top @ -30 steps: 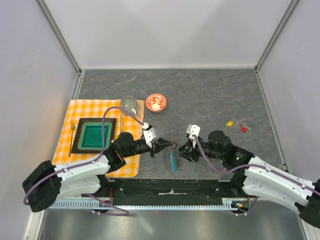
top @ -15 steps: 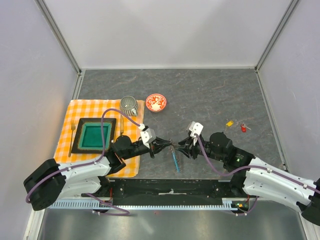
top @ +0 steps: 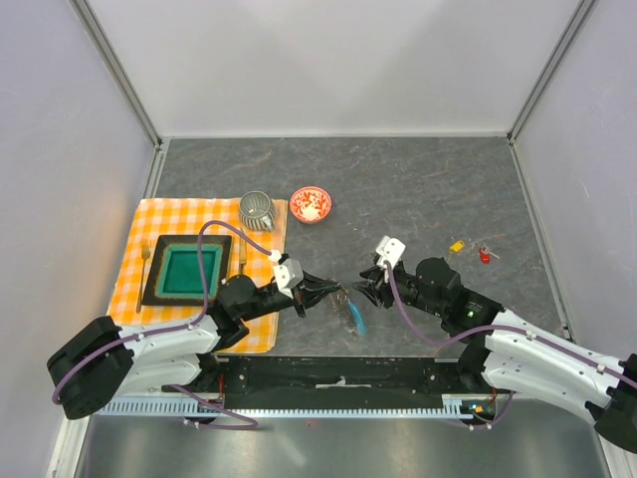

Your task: Put the keys on the keyring

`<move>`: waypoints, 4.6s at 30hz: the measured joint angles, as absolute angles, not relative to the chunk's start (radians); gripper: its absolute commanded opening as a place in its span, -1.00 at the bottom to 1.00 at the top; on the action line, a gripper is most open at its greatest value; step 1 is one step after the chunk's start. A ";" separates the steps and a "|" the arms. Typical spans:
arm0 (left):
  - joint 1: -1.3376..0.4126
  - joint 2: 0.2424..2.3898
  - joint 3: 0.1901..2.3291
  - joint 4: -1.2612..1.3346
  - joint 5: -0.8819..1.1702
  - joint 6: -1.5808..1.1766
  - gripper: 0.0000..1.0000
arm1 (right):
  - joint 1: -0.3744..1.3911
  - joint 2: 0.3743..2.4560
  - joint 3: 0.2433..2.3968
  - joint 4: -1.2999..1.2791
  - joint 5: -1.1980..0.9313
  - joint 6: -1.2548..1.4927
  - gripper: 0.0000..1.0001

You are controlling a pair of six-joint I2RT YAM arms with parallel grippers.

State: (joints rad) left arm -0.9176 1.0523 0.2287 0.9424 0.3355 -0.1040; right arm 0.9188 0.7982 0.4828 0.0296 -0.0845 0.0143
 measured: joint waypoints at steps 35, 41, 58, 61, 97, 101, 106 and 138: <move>-0.918 1.071 0.229 0.991 0.461 -0.103 -0.96 | 0.778 0.835 0.508 0.061 -0.482 -0.051 -0.44; -0.918 1.071 0.229 1.002 0.496 -0.103 -0.96 | 0.774 0.836 0.508 0.062 -0.503 -0.057 -0.47; -0.918 1.071 0.229 1.005 0.500 -0.103 -0.96 | 0.769 0.723 0.518 -0.017 -0.401 -0.026 -0.24; -0.918 1.075 0.231 1.006 0.500 -0.103 -0.97 | 0.768 0.717 0.518 -0.016 -0.409 -0.012 -0.23; -0.918 1.064 0.254 1.005 0.517 -0.102 -0.96 | 0.768 0.809 0.515 0.042 -0.554 0.014 -0.84; -0.918 1.064 0.256 1.007 0.532 -0.102 -0.97 | 0.768 0.813 0.515 0.046 -0.562 0.013 -1.00; -0.918 1.066 0.264 1.008 0.557 -0.102 -0.96 | 0.768 0.830 0.515 0.051 -0.579 0.012 -1.00; -0.918 1.088 0.238 1.084 0.395 -0.103 -0.96 | 0.768 0.676 0.479 0.083 -0.278 0.152 -0.18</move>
